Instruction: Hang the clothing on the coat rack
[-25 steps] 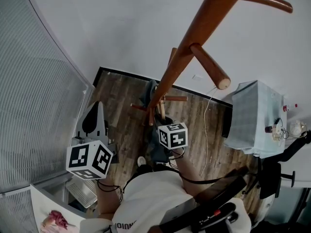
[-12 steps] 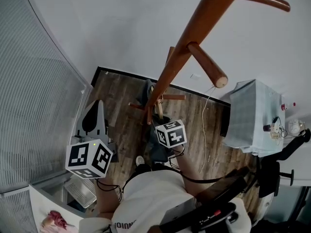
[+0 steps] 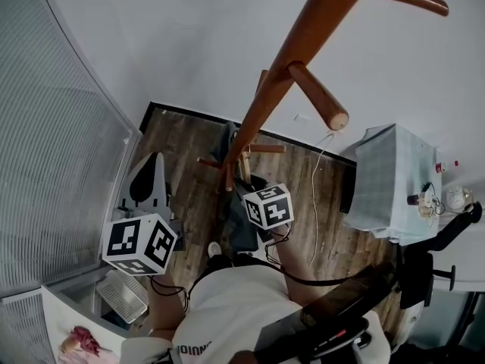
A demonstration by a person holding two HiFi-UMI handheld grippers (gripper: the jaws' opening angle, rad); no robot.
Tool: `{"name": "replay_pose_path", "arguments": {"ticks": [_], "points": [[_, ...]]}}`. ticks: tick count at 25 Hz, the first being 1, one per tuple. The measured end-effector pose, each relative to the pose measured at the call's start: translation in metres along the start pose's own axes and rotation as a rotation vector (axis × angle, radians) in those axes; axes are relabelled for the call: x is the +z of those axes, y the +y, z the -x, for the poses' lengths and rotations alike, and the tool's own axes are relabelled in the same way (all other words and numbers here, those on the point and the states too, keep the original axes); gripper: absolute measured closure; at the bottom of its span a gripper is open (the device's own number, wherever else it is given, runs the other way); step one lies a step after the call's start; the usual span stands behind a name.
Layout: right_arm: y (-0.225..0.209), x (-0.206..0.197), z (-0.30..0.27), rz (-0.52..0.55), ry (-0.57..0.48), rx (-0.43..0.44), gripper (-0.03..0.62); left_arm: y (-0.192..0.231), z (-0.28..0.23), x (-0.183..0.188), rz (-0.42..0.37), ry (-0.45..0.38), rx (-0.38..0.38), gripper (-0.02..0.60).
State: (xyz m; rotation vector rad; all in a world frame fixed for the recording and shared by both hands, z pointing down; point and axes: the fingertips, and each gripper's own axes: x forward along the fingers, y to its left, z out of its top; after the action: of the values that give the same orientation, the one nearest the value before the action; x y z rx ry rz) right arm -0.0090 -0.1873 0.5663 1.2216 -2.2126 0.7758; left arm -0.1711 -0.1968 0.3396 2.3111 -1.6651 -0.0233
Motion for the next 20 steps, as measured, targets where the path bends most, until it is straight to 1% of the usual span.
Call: {"name": "replay_pose_path", "arguments": {"ticks": [3, 7, 13, 14, 16, 20], "points": [[-0.005, 0.007, 0.011, 0.015, -0.033, -0.016, 0.465, -0.007, 0.000, 0.000, 0.002, -0.007, -0.003, 0.569], [-0.007, 0.018, 0.022, 0.031, -0.066, -0.012, 0.465, -0.014, -0.001, 0.003, -0.002, -0.013, -0.009, 0.569], [-0.001, 0.032, 0.046, 0.032, -0.150, 0.034, 0.468, -0.023, 0.001, 0.003, -0.015, -0.013, -0.017, 0.569], [-0.001, 0.037, 0.050, 0.031, -0.180, 0.041, 0.481, -0.025, 0.000, 0.003, -0.017, -0.012, -0.018, 0.569], [-0.003, 0.048, 0.060, 0.034, -0.253, 0.038, 0.535, -0.027, -0.001, 0.003, -0.022, -0.011, -0.020, 0.569], [-0.008, 0.059, 0.078, 0.042, -0.318, 0.005, 0.568, -0.036, -0.002, 0.005, -0.035, -0.008, -0.030, 0.569]]}}
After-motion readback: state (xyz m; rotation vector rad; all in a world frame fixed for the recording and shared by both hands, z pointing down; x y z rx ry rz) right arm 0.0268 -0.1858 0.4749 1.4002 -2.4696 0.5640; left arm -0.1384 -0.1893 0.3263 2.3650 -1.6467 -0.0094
